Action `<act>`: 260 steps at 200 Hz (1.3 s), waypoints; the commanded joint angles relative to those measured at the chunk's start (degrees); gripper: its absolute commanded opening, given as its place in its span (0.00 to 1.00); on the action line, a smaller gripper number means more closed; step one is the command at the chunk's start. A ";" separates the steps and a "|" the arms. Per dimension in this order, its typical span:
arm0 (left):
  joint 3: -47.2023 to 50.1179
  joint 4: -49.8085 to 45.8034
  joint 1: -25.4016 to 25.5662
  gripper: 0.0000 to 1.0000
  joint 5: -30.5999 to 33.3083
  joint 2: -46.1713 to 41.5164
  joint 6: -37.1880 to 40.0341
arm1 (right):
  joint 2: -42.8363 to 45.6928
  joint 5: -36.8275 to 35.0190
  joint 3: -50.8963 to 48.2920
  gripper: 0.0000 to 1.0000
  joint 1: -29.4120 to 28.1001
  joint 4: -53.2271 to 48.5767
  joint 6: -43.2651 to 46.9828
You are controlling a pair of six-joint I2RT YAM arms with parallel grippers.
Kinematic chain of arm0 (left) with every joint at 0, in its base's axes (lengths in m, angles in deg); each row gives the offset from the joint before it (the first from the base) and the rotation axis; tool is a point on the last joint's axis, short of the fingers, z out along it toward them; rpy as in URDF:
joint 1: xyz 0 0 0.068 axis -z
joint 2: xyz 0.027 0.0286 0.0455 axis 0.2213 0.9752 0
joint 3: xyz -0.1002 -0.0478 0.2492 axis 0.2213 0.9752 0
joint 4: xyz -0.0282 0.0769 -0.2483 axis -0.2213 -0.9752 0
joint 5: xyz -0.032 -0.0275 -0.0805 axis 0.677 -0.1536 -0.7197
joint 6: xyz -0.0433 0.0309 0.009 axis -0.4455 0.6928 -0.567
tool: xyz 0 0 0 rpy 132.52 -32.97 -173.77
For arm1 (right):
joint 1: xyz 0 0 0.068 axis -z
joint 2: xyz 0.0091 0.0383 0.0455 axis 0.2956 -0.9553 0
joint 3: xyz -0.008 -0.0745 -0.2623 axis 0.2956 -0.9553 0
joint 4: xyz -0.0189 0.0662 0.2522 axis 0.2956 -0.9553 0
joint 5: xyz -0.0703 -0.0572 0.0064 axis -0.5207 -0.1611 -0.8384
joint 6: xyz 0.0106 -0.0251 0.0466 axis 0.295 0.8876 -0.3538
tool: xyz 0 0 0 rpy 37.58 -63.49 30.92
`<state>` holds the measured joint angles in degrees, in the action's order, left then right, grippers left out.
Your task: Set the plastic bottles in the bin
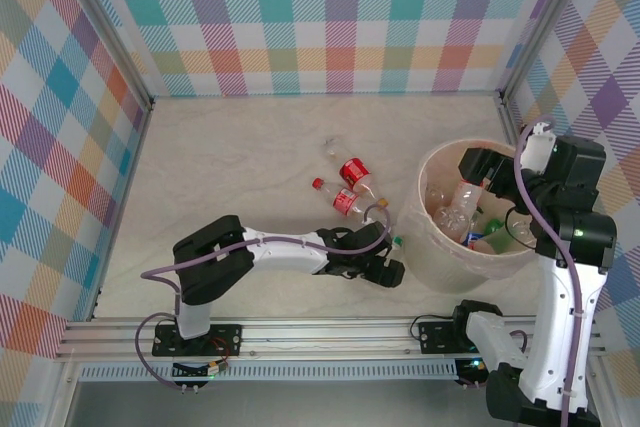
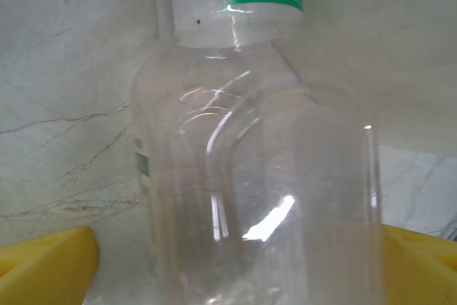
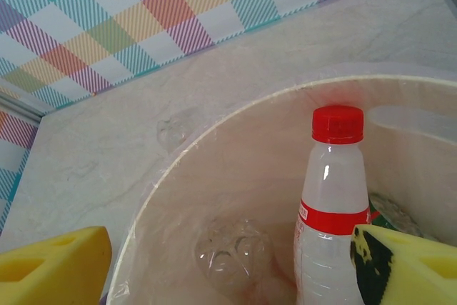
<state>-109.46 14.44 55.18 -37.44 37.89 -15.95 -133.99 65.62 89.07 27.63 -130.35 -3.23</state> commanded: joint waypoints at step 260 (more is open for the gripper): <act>-1.19 2.32 -11.43 0.38 19.74 -28.23 23.23 | -8.51 30.25 13.19 0.82 0.18 3.61 -7.48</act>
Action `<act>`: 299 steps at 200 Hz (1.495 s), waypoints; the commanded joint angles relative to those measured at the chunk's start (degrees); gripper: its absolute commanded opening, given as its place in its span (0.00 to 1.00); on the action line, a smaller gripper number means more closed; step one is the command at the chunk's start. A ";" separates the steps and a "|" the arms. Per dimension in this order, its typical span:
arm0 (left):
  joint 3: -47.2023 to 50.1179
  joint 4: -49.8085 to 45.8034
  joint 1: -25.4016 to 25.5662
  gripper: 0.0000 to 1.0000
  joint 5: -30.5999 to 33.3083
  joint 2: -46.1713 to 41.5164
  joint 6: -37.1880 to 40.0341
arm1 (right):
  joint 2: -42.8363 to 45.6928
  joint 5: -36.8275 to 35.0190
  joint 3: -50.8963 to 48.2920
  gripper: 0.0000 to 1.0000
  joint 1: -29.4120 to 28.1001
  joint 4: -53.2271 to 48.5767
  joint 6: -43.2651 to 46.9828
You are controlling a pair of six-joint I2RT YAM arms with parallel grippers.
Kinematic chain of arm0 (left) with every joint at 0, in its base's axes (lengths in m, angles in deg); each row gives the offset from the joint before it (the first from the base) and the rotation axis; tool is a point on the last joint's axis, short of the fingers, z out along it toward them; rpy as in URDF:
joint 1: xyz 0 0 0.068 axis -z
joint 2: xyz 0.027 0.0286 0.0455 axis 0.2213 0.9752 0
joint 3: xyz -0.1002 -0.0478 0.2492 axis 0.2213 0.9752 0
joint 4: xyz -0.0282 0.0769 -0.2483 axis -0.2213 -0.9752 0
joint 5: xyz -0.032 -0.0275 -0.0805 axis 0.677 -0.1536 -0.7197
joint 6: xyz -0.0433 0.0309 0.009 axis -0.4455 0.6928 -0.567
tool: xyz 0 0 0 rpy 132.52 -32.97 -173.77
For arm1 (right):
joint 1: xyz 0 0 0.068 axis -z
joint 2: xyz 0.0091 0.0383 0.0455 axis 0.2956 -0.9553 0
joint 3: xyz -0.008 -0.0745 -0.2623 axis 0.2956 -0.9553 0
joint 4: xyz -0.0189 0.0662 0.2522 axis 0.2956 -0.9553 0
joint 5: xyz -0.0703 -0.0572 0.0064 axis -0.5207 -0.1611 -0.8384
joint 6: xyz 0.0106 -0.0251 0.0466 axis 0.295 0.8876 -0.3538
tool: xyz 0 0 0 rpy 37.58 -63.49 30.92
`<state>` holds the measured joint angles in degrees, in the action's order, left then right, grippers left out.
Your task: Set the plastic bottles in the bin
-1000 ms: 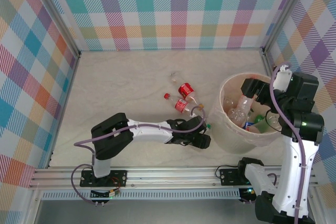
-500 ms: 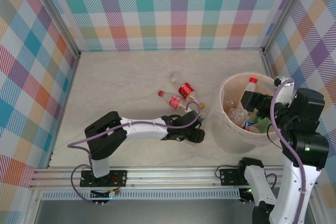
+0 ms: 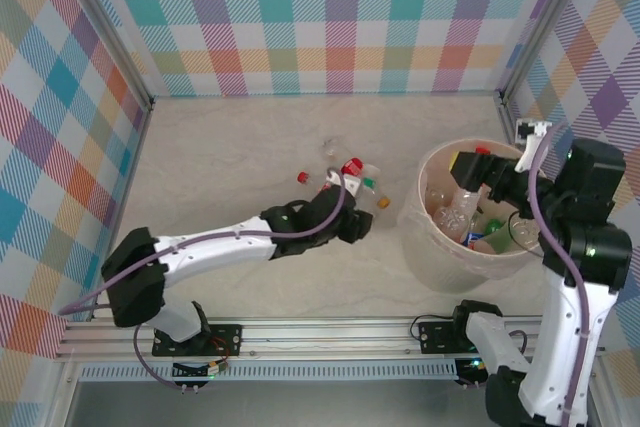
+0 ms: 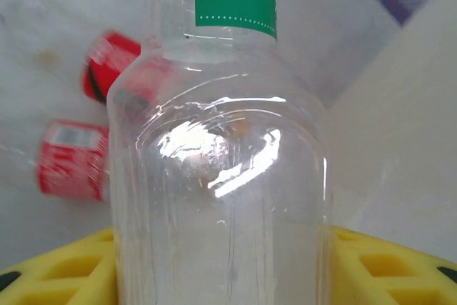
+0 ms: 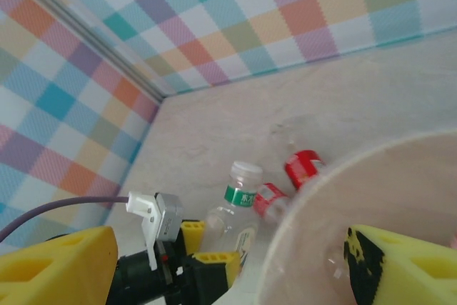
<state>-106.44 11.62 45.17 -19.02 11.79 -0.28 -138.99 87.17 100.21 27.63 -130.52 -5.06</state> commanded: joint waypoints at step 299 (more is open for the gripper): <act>-11.32 18.95 -7.28 0.42 -24.23 4.89 6.05 | -26.03 -9.92 9.23 0.34 -23.05 10.90 -7.91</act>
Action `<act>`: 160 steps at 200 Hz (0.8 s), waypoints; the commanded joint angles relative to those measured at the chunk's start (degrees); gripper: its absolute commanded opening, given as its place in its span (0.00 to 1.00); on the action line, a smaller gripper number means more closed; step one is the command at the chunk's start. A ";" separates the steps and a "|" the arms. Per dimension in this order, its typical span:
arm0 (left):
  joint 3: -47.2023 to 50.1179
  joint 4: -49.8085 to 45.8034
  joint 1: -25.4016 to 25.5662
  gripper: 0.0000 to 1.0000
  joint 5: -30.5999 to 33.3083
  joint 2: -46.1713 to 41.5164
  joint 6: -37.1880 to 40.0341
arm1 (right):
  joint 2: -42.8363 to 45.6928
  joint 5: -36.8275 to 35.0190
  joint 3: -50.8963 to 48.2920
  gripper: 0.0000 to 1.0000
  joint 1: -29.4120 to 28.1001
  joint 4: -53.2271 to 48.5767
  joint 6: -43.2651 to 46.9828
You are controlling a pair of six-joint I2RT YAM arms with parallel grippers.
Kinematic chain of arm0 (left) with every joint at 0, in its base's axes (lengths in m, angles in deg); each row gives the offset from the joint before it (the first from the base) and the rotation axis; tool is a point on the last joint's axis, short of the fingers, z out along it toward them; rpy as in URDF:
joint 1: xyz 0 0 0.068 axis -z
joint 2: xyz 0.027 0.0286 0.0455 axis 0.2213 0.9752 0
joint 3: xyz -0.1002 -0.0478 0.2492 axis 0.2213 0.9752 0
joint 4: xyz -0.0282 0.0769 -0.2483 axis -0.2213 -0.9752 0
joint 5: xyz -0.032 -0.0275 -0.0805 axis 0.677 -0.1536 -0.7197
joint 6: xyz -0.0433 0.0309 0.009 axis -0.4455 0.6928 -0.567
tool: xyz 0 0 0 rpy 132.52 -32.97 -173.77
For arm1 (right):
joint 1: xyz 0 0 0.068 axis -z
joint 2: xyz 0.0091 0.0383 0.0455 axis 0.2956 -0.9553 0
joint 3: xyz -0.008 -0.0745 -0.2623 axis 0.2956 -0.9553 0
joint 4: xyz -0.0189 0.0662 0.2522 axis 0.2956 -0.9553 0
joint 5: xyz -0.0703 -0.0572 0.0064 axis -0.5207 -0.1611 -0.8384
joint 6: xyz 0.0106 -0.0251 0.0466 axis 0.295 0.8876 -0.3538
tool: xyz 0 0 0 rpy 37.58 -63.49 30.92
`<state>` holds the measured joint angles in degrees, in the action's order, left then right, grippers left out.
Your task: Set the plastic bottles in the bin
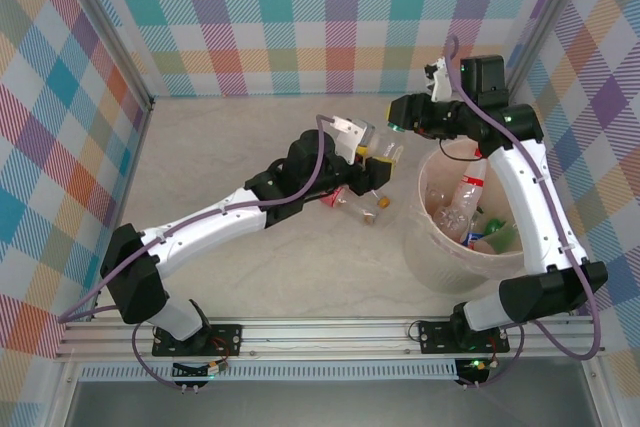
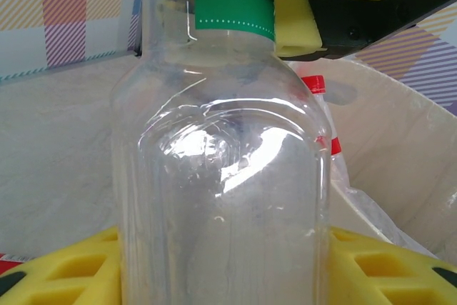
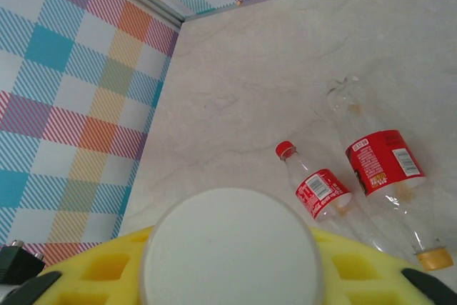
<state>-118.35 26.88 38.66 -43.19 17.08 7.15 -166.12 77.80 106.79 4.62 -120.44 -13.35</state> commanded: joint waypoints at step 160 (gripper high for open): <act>17.05 -9.04 -15.93 0.86 12.49 0.77 -49.38 | 16.95 -45.60 17.42 0.09 14.88 -24.19 18.89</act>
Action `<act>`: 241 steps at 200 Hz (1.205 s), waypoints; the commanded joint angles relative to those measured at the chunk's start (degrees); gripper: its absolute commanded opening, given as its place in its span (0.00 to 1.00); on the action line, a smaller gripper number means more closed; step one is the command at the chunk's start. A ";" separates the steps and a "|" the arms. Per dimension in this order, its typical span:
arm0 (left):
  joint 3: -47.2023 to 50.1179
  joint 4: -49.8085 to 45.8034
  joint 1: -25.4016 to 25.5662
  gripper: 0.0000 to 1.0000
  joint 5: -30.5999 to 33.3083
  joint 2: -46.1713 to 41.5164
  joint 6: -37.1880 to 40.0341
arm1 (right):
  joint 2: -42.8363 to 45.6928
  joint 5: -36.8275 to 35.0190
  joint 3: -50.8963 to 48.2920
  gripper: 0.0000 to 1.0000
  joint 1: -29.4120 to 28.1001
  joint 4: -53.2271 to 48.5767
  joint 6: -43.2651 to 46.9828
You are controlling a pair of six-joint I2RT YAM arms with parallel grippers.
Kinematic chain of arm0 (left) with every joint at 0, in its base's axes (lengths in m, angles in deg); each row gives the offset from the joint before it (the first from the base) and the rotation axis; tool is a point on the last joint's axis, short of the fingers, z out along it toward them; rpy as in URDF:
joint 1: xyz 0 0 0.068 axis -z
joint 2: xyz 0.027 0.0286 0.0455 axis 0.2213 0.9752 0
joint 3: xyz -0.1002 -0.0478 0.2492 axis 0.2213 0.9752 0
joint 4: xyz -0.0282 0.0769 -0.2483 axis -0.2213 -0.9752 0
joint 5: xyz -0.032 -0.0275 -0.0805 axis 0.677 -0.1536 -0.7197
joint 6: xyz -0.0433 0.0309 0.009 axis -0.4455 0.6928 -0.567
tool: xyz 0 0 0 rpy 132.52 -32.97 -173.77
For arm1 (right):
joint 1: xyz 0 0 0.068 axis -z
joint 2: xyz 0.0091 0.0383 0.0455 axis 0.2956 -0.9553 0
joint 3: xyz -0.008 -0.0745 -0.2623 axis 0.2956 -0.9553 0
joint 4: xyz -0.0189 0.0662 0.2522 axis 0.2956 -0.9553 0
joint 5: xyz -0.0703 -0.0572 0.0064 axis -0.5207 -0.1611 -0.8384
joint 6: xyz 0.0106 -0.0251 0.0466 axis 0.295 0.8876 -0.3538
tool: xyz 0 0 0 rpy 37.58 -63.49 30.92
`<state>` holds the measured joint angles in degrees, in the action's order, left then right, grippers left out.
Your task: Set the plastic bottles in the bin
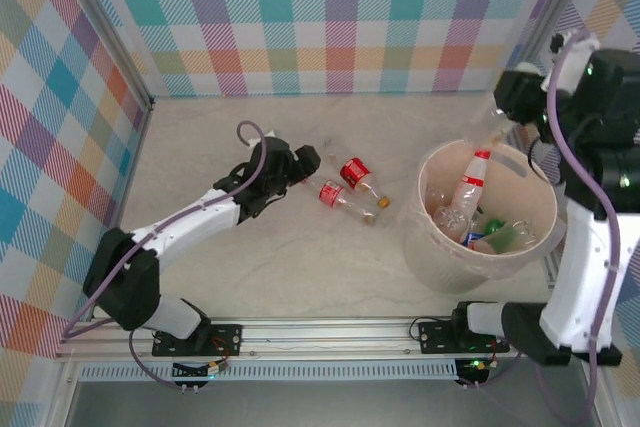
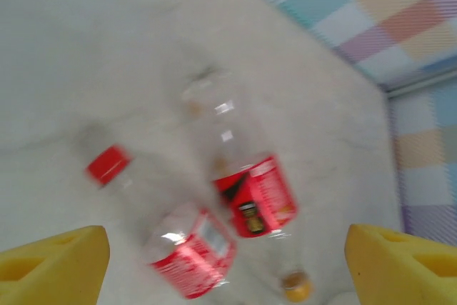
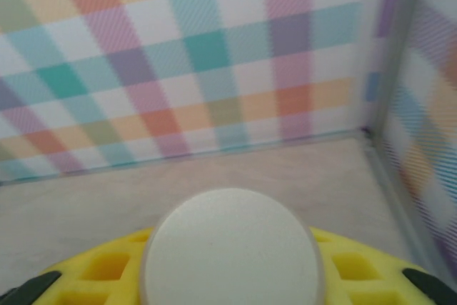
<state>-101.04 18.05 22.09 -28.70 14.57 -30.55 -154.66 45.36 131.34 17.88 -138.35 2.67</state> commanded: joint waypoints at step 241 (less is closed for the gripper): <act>-1.31 6.39 5.21 0.87 -1.45 18.11 -28.18 | 15.34 22.19 -60.30 0.13 12.06 26.38 -5.48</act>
<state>-102.88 22.86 26.57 -30.65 31.00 -57.07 -139.93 59.98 73.22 30.14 -114.74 0.60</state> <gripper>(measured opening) 0.883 0.405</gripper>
